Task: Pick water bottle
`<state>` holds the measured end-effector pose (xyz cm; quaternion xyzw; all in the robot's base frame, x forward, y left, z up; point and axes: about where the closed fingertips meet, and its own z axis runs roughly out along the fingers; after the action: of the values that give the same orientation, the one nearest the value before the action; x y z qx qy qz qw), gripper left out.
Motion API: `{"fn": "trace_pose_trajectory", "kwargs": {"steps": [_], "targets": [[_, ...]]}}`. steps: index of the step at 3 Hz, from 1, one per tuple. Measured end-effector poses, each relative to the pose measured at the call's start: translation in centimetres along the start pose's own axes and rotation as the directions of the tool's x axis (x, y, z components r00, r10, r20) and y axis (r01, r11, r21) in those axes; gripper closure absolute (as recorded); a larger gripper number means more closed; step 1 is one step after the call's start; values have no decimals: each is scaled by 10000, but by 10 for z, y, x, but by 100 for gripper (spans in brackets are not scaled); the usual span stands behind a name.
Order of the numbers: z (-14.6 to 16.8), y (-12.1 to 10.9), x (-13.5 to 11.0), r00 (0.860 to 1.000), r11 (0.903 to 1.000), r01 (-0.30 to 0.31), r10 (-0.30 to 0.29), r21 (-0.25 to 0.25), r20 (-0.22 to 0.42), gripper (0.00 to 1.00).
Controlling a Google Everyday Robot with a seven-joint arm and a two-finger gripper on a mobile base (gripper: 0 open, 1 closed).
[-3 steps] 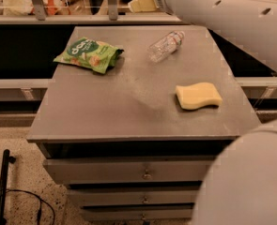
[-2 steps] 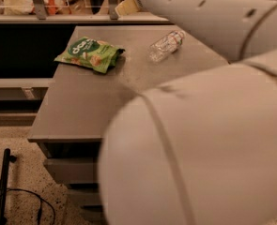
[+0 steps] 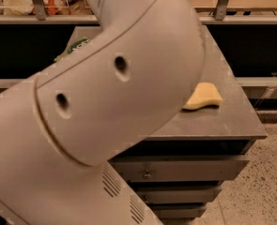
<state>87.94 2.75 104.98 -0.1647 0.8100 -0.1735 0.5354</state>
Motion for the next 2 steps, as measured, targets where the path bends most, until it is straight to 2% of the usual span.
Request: {"fn": "trace_pose_trajectory", "kwargs": {"steps": [1, 2], "targets": [[-27, -79, -12, 9851, 9659, -1517, 1650, 2097, -476, 0], [-26, -132, 36, 9501, 8972, -1933, 2721, 3970, -1523, 0]]}}
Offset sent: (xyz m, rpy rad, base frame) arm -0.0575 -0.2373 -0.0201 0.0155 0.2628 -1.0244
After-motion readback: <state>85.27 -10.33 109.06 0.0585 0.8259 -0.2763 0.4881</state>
